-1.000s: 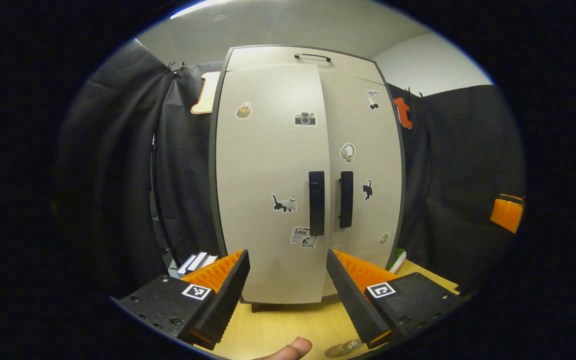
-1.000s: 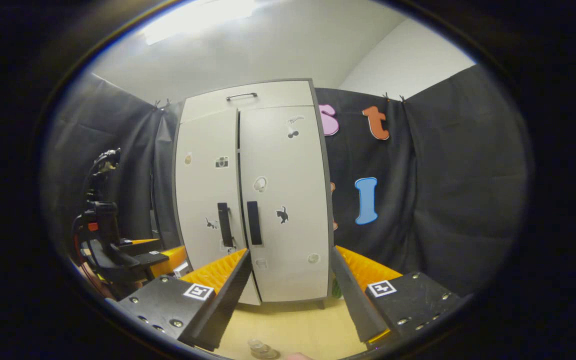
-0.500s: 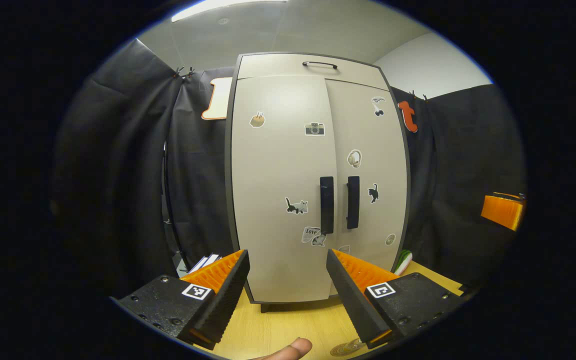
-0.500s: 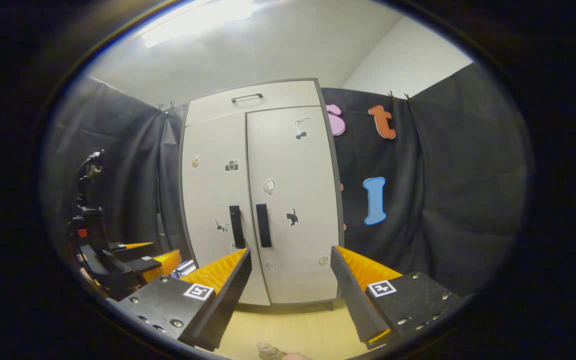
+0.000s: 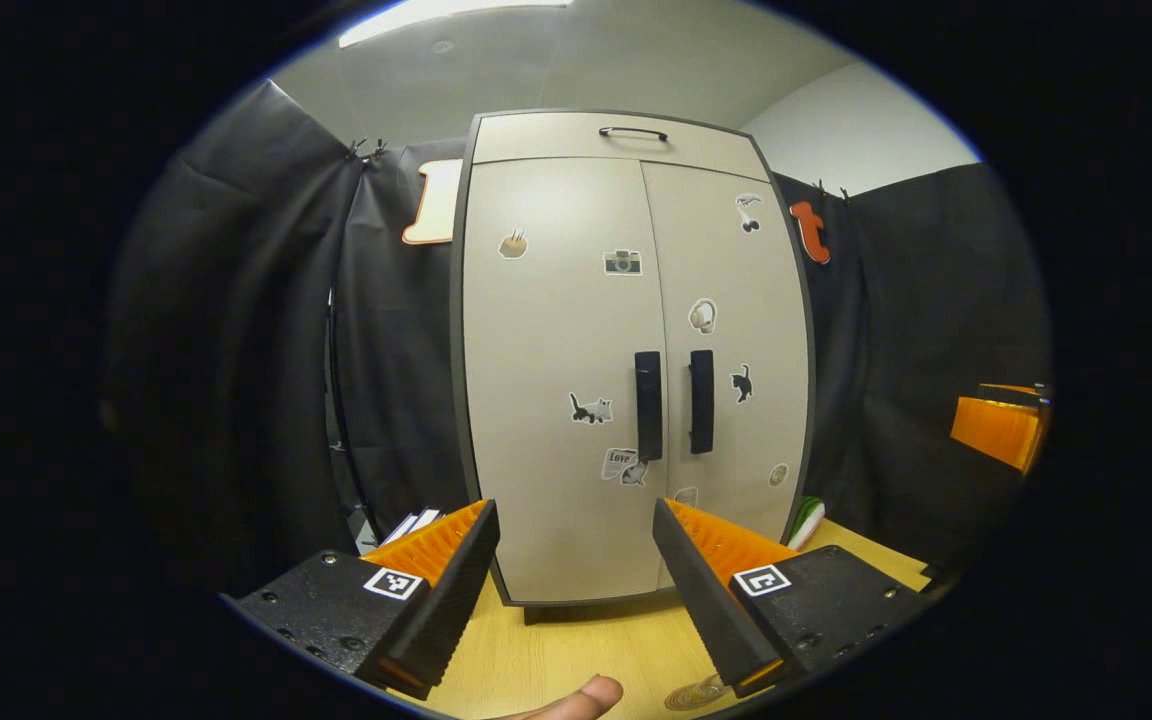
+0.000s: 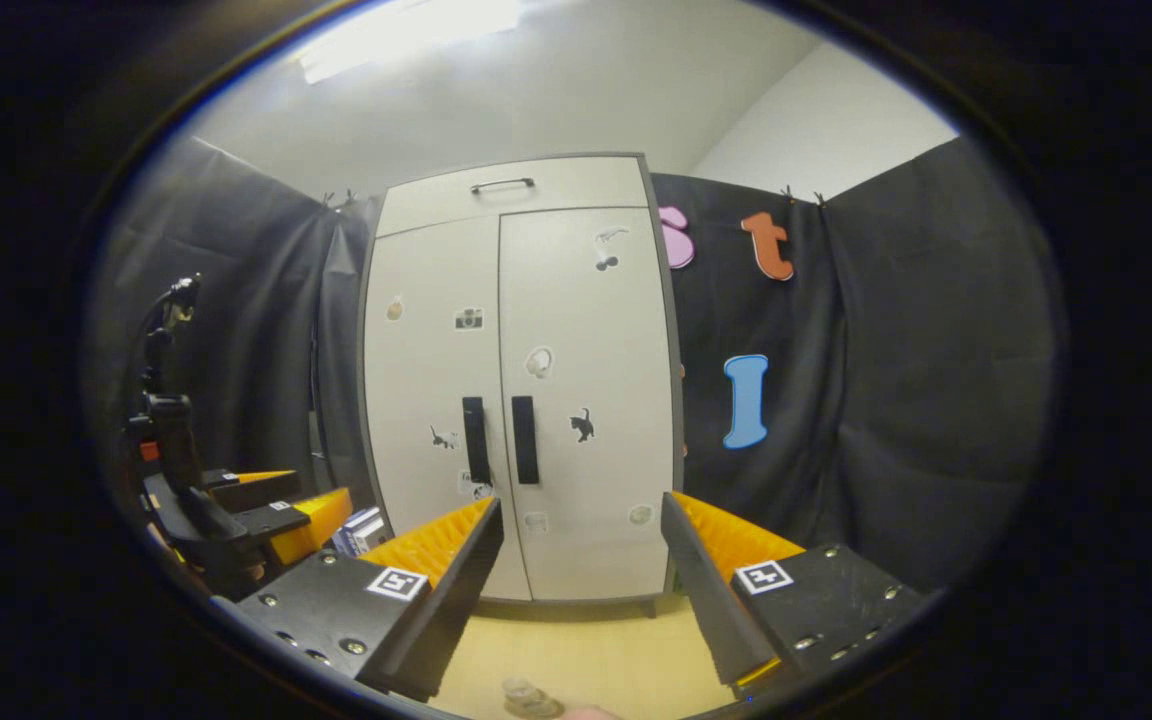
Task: Grasp the bottle in the cabinet with the left hand and place it on the coaster, then close the right door with the right hand and the left door with the left hand.
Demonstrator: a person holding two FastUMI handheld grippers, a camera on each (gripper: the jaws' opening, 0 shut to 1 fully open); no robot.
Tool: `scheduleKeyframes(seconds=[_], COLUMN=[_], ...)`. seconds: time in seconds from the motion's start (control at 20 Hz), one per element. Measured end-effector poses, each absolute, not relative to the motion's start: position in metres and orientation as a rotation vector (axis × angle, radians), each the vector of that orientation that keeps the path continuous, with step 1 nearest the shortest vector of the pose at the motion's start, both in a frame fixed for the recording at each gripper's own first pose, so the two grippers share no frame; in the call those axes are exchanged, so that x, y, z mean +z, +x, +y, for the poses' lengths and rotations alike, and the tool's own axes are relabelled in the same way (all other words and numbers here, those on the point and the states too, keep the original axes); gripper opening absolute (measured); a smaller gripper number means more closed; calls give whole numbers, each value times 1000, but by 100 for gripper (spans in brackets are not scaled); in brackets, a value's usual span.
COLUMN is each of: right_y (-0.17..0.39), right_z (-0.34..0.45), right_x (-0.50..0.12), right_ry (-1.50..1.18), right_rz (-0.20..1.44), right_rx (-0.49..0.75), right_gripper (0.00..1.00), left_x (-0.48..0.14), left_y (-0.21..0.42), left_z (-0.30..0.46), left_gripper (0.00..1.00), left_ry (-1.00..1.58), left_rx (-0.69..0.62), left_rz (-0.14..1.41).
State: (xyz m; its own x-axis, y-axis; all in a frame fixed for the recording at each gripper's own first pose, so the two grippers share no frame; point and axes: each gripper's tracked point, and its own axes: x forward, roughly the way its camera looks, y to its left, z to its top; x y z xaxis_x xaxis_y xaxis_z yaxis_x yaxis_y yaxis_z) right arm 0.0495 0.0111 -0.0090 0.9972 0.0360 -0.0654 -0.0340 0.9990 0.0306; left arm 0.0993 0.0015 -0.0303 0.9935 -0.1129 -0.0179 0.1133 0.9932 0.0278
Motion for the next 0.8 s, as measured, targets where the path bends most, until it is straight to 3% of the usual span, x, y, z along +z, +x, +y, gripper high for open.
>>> scheduleKeyframes(seconds=[0.05, 0.2, 0.8], right_y=[49, 48, 47], right_z=[11, 10, 11], right_x=[-10, -8, -9], right_ry=[30, 20, 16], right_rz=[65, 63, 67], right_rx=[32, 26, 16], right_gripper=[96, 93, 96], left_x=[-30, -25, -23], left_y=[98, 98, 105], left_z=[1, 0, -3], left_gripper=[99, 98, 97], left_ry=[32, 32, 29], left_rx=[-117, -119, -143], left_rz=[16, 3, -19])
